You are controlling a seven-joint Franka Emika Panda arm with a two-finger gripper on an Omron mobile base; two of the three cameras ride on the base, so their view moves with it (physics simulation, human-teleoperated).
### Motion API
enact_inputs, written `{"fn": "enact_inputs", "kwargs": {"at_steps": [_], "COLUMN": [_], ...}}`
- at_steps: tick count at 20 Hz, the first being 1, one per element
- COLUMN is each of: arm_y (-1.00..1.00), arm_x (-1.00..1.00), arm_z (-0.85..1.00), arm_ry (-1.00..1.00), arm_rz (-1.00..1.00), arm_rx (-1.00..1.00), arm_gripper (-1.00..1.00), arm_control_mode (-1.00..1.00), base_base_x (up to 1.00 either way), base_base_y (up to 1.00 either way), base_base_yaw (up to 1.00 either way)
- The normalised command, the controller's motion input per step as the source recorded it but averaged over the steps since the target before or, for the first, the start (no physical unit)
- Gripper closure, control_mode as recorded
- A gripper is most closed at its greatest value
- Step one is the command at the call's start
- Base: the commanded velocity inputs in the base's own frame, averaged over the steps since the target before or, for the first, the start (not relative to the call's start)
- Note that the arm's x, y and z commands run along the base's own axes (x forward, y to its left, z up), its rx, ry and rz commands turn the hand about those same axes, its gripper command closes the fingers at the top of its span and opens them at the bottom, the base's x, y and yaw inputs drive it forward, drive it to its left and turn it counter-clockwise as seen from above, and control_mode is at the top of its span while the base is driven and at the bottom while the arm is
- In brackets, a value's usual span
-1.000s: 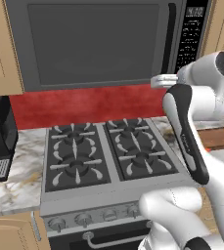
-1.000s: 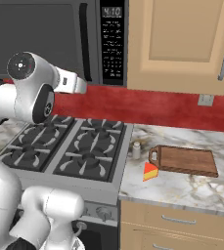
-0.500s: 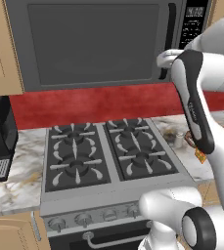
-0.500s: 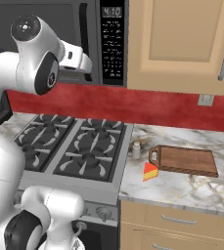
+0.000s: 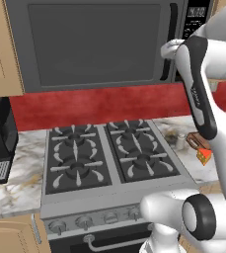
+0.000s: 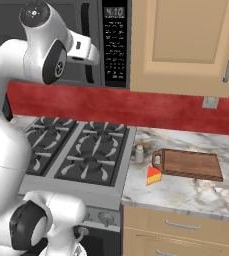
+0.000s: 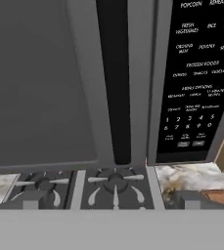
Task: Retrieve the reheated potato from the microwave, then place the potato, cheese, and condiment on the cutting board.
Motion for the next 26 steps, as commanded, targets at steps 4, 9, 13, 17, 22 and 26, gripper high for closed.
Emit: {"fn": "enact_inputs", "kwargs": {"at_steps": [4,9,13,17,22,26], "arm_y": [-0.06,0.00,0.00,0.00,0.00,0.00], "arm_x": [0.45,0.38,0.41,0.37,0.35,0.35], "arm_z": [0.03,0.00,0.00,0.00,-0.05,-0.07], "arm_ry": [0.00,-0.02,0.00,0.00,-0.02,0.00], "arm_rz": [0.00,0.00,0.00,0.00,0.00,0.00], "arm_rx": [0.00,0.00,0.00,0.00,0.00,0.00], "arm_gripper": [-1.00,-1.00,-1.00,-1.00,-1.00,-1.00], "arm_control_mode": [-1.00,-1.00,-1.00,-1.00,-1.00,-1.00], "base_base_x": [0.00,0.00,0.00,0.00,0.00,0.00], "base_base_y": [0.00,0.00,0.00,0.00,0.00,0.00], "base_base_yaw": [0.00,0.00,0.00,0.00,0.00,0.00]}}
